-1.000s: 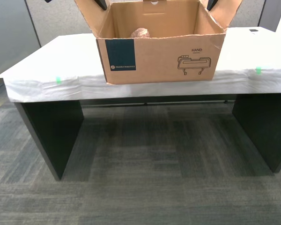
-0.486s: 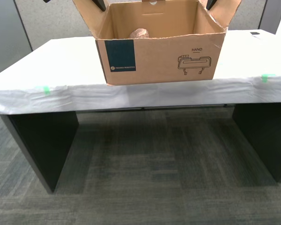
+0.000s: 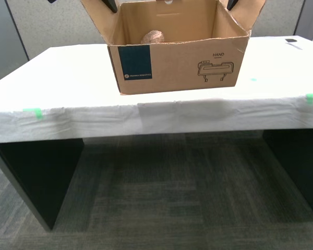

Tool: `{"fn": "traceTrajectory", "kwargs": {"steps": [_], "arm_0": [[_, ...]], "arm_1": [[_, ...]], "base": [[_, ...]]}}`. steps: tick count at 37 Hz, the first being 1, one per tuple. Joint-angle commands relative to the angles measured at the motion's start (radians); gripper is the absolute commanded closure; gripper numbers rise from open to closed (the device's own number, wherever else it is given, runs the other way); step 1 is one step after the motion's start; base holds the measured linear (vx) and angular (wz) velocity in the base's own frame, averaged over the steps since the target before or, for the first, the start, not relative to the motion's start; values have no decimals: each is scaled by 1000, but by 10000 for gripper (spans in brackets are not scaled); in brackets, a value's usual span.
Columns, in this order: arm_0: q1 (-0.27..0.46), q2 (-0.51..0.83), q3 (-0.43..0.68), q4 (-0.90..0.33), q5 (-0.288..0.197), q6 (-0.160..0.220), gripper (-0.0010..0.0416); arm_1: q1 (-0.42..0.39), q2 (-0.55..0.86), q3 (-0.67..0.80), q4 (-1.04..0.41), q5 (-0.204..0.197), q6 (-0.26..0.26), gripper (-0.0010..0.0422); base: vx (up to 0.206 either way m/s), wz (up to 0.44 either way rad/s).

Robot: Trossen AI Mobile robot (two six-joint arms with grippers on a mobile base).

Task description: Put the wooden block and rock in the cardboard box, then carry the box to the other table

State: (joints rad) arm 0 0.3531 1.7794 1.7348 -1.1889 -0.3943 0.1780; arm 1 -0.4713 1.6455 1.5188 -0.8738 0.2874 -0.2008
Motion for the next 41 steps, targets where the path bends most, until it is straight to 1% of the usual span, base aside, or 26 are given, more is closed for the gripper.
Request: {"fn": "traceTrajectory", "kwargs": {"steps": [1, 6, 18, 25, 29, 30, 34, 38, 41], "arm_0": [[2, -1, 1, 11, -12, 5, 406], [2, -1, 1, 32, -12, 6, 406], [2, -1, 1, 52, -12, 17, 406], [3, -1, 1, 61, -12, 37, 406], [4, -1, 1, 60, -12, 77, 406], [4, -1, 1, 60, -12, 83, 406], [5, -1, 1, 61, -12, 87, 406], [6, -1, 1, 64, -11, 88, 406], [6, -1, 1, 65, -12, 105, 406]], "arm_1": [[-2, -1, 2, 1, 19, 10, 412], [0, 0, 2, 1, 8, 10, 412], [1, 3, 2, 16, 8, 15, 412], [2, 3, 2, 62, 8, 32, 412], [2, 3, 3, 68, 8, 40, 412], [2, 3, 3, 70, 8, 45, 412], [2, 3, 3, 83, 8, 79, 412], [2, 3, 3, 89, 8, 84, 412], [3, 3, 3, 89, 8, 100, 412]], "base": [[178, 80], [173, 59], [166, 41], [164, 25], [165, 25], [164, 18], [168, 19], [168, 13], [168, 12]]}}
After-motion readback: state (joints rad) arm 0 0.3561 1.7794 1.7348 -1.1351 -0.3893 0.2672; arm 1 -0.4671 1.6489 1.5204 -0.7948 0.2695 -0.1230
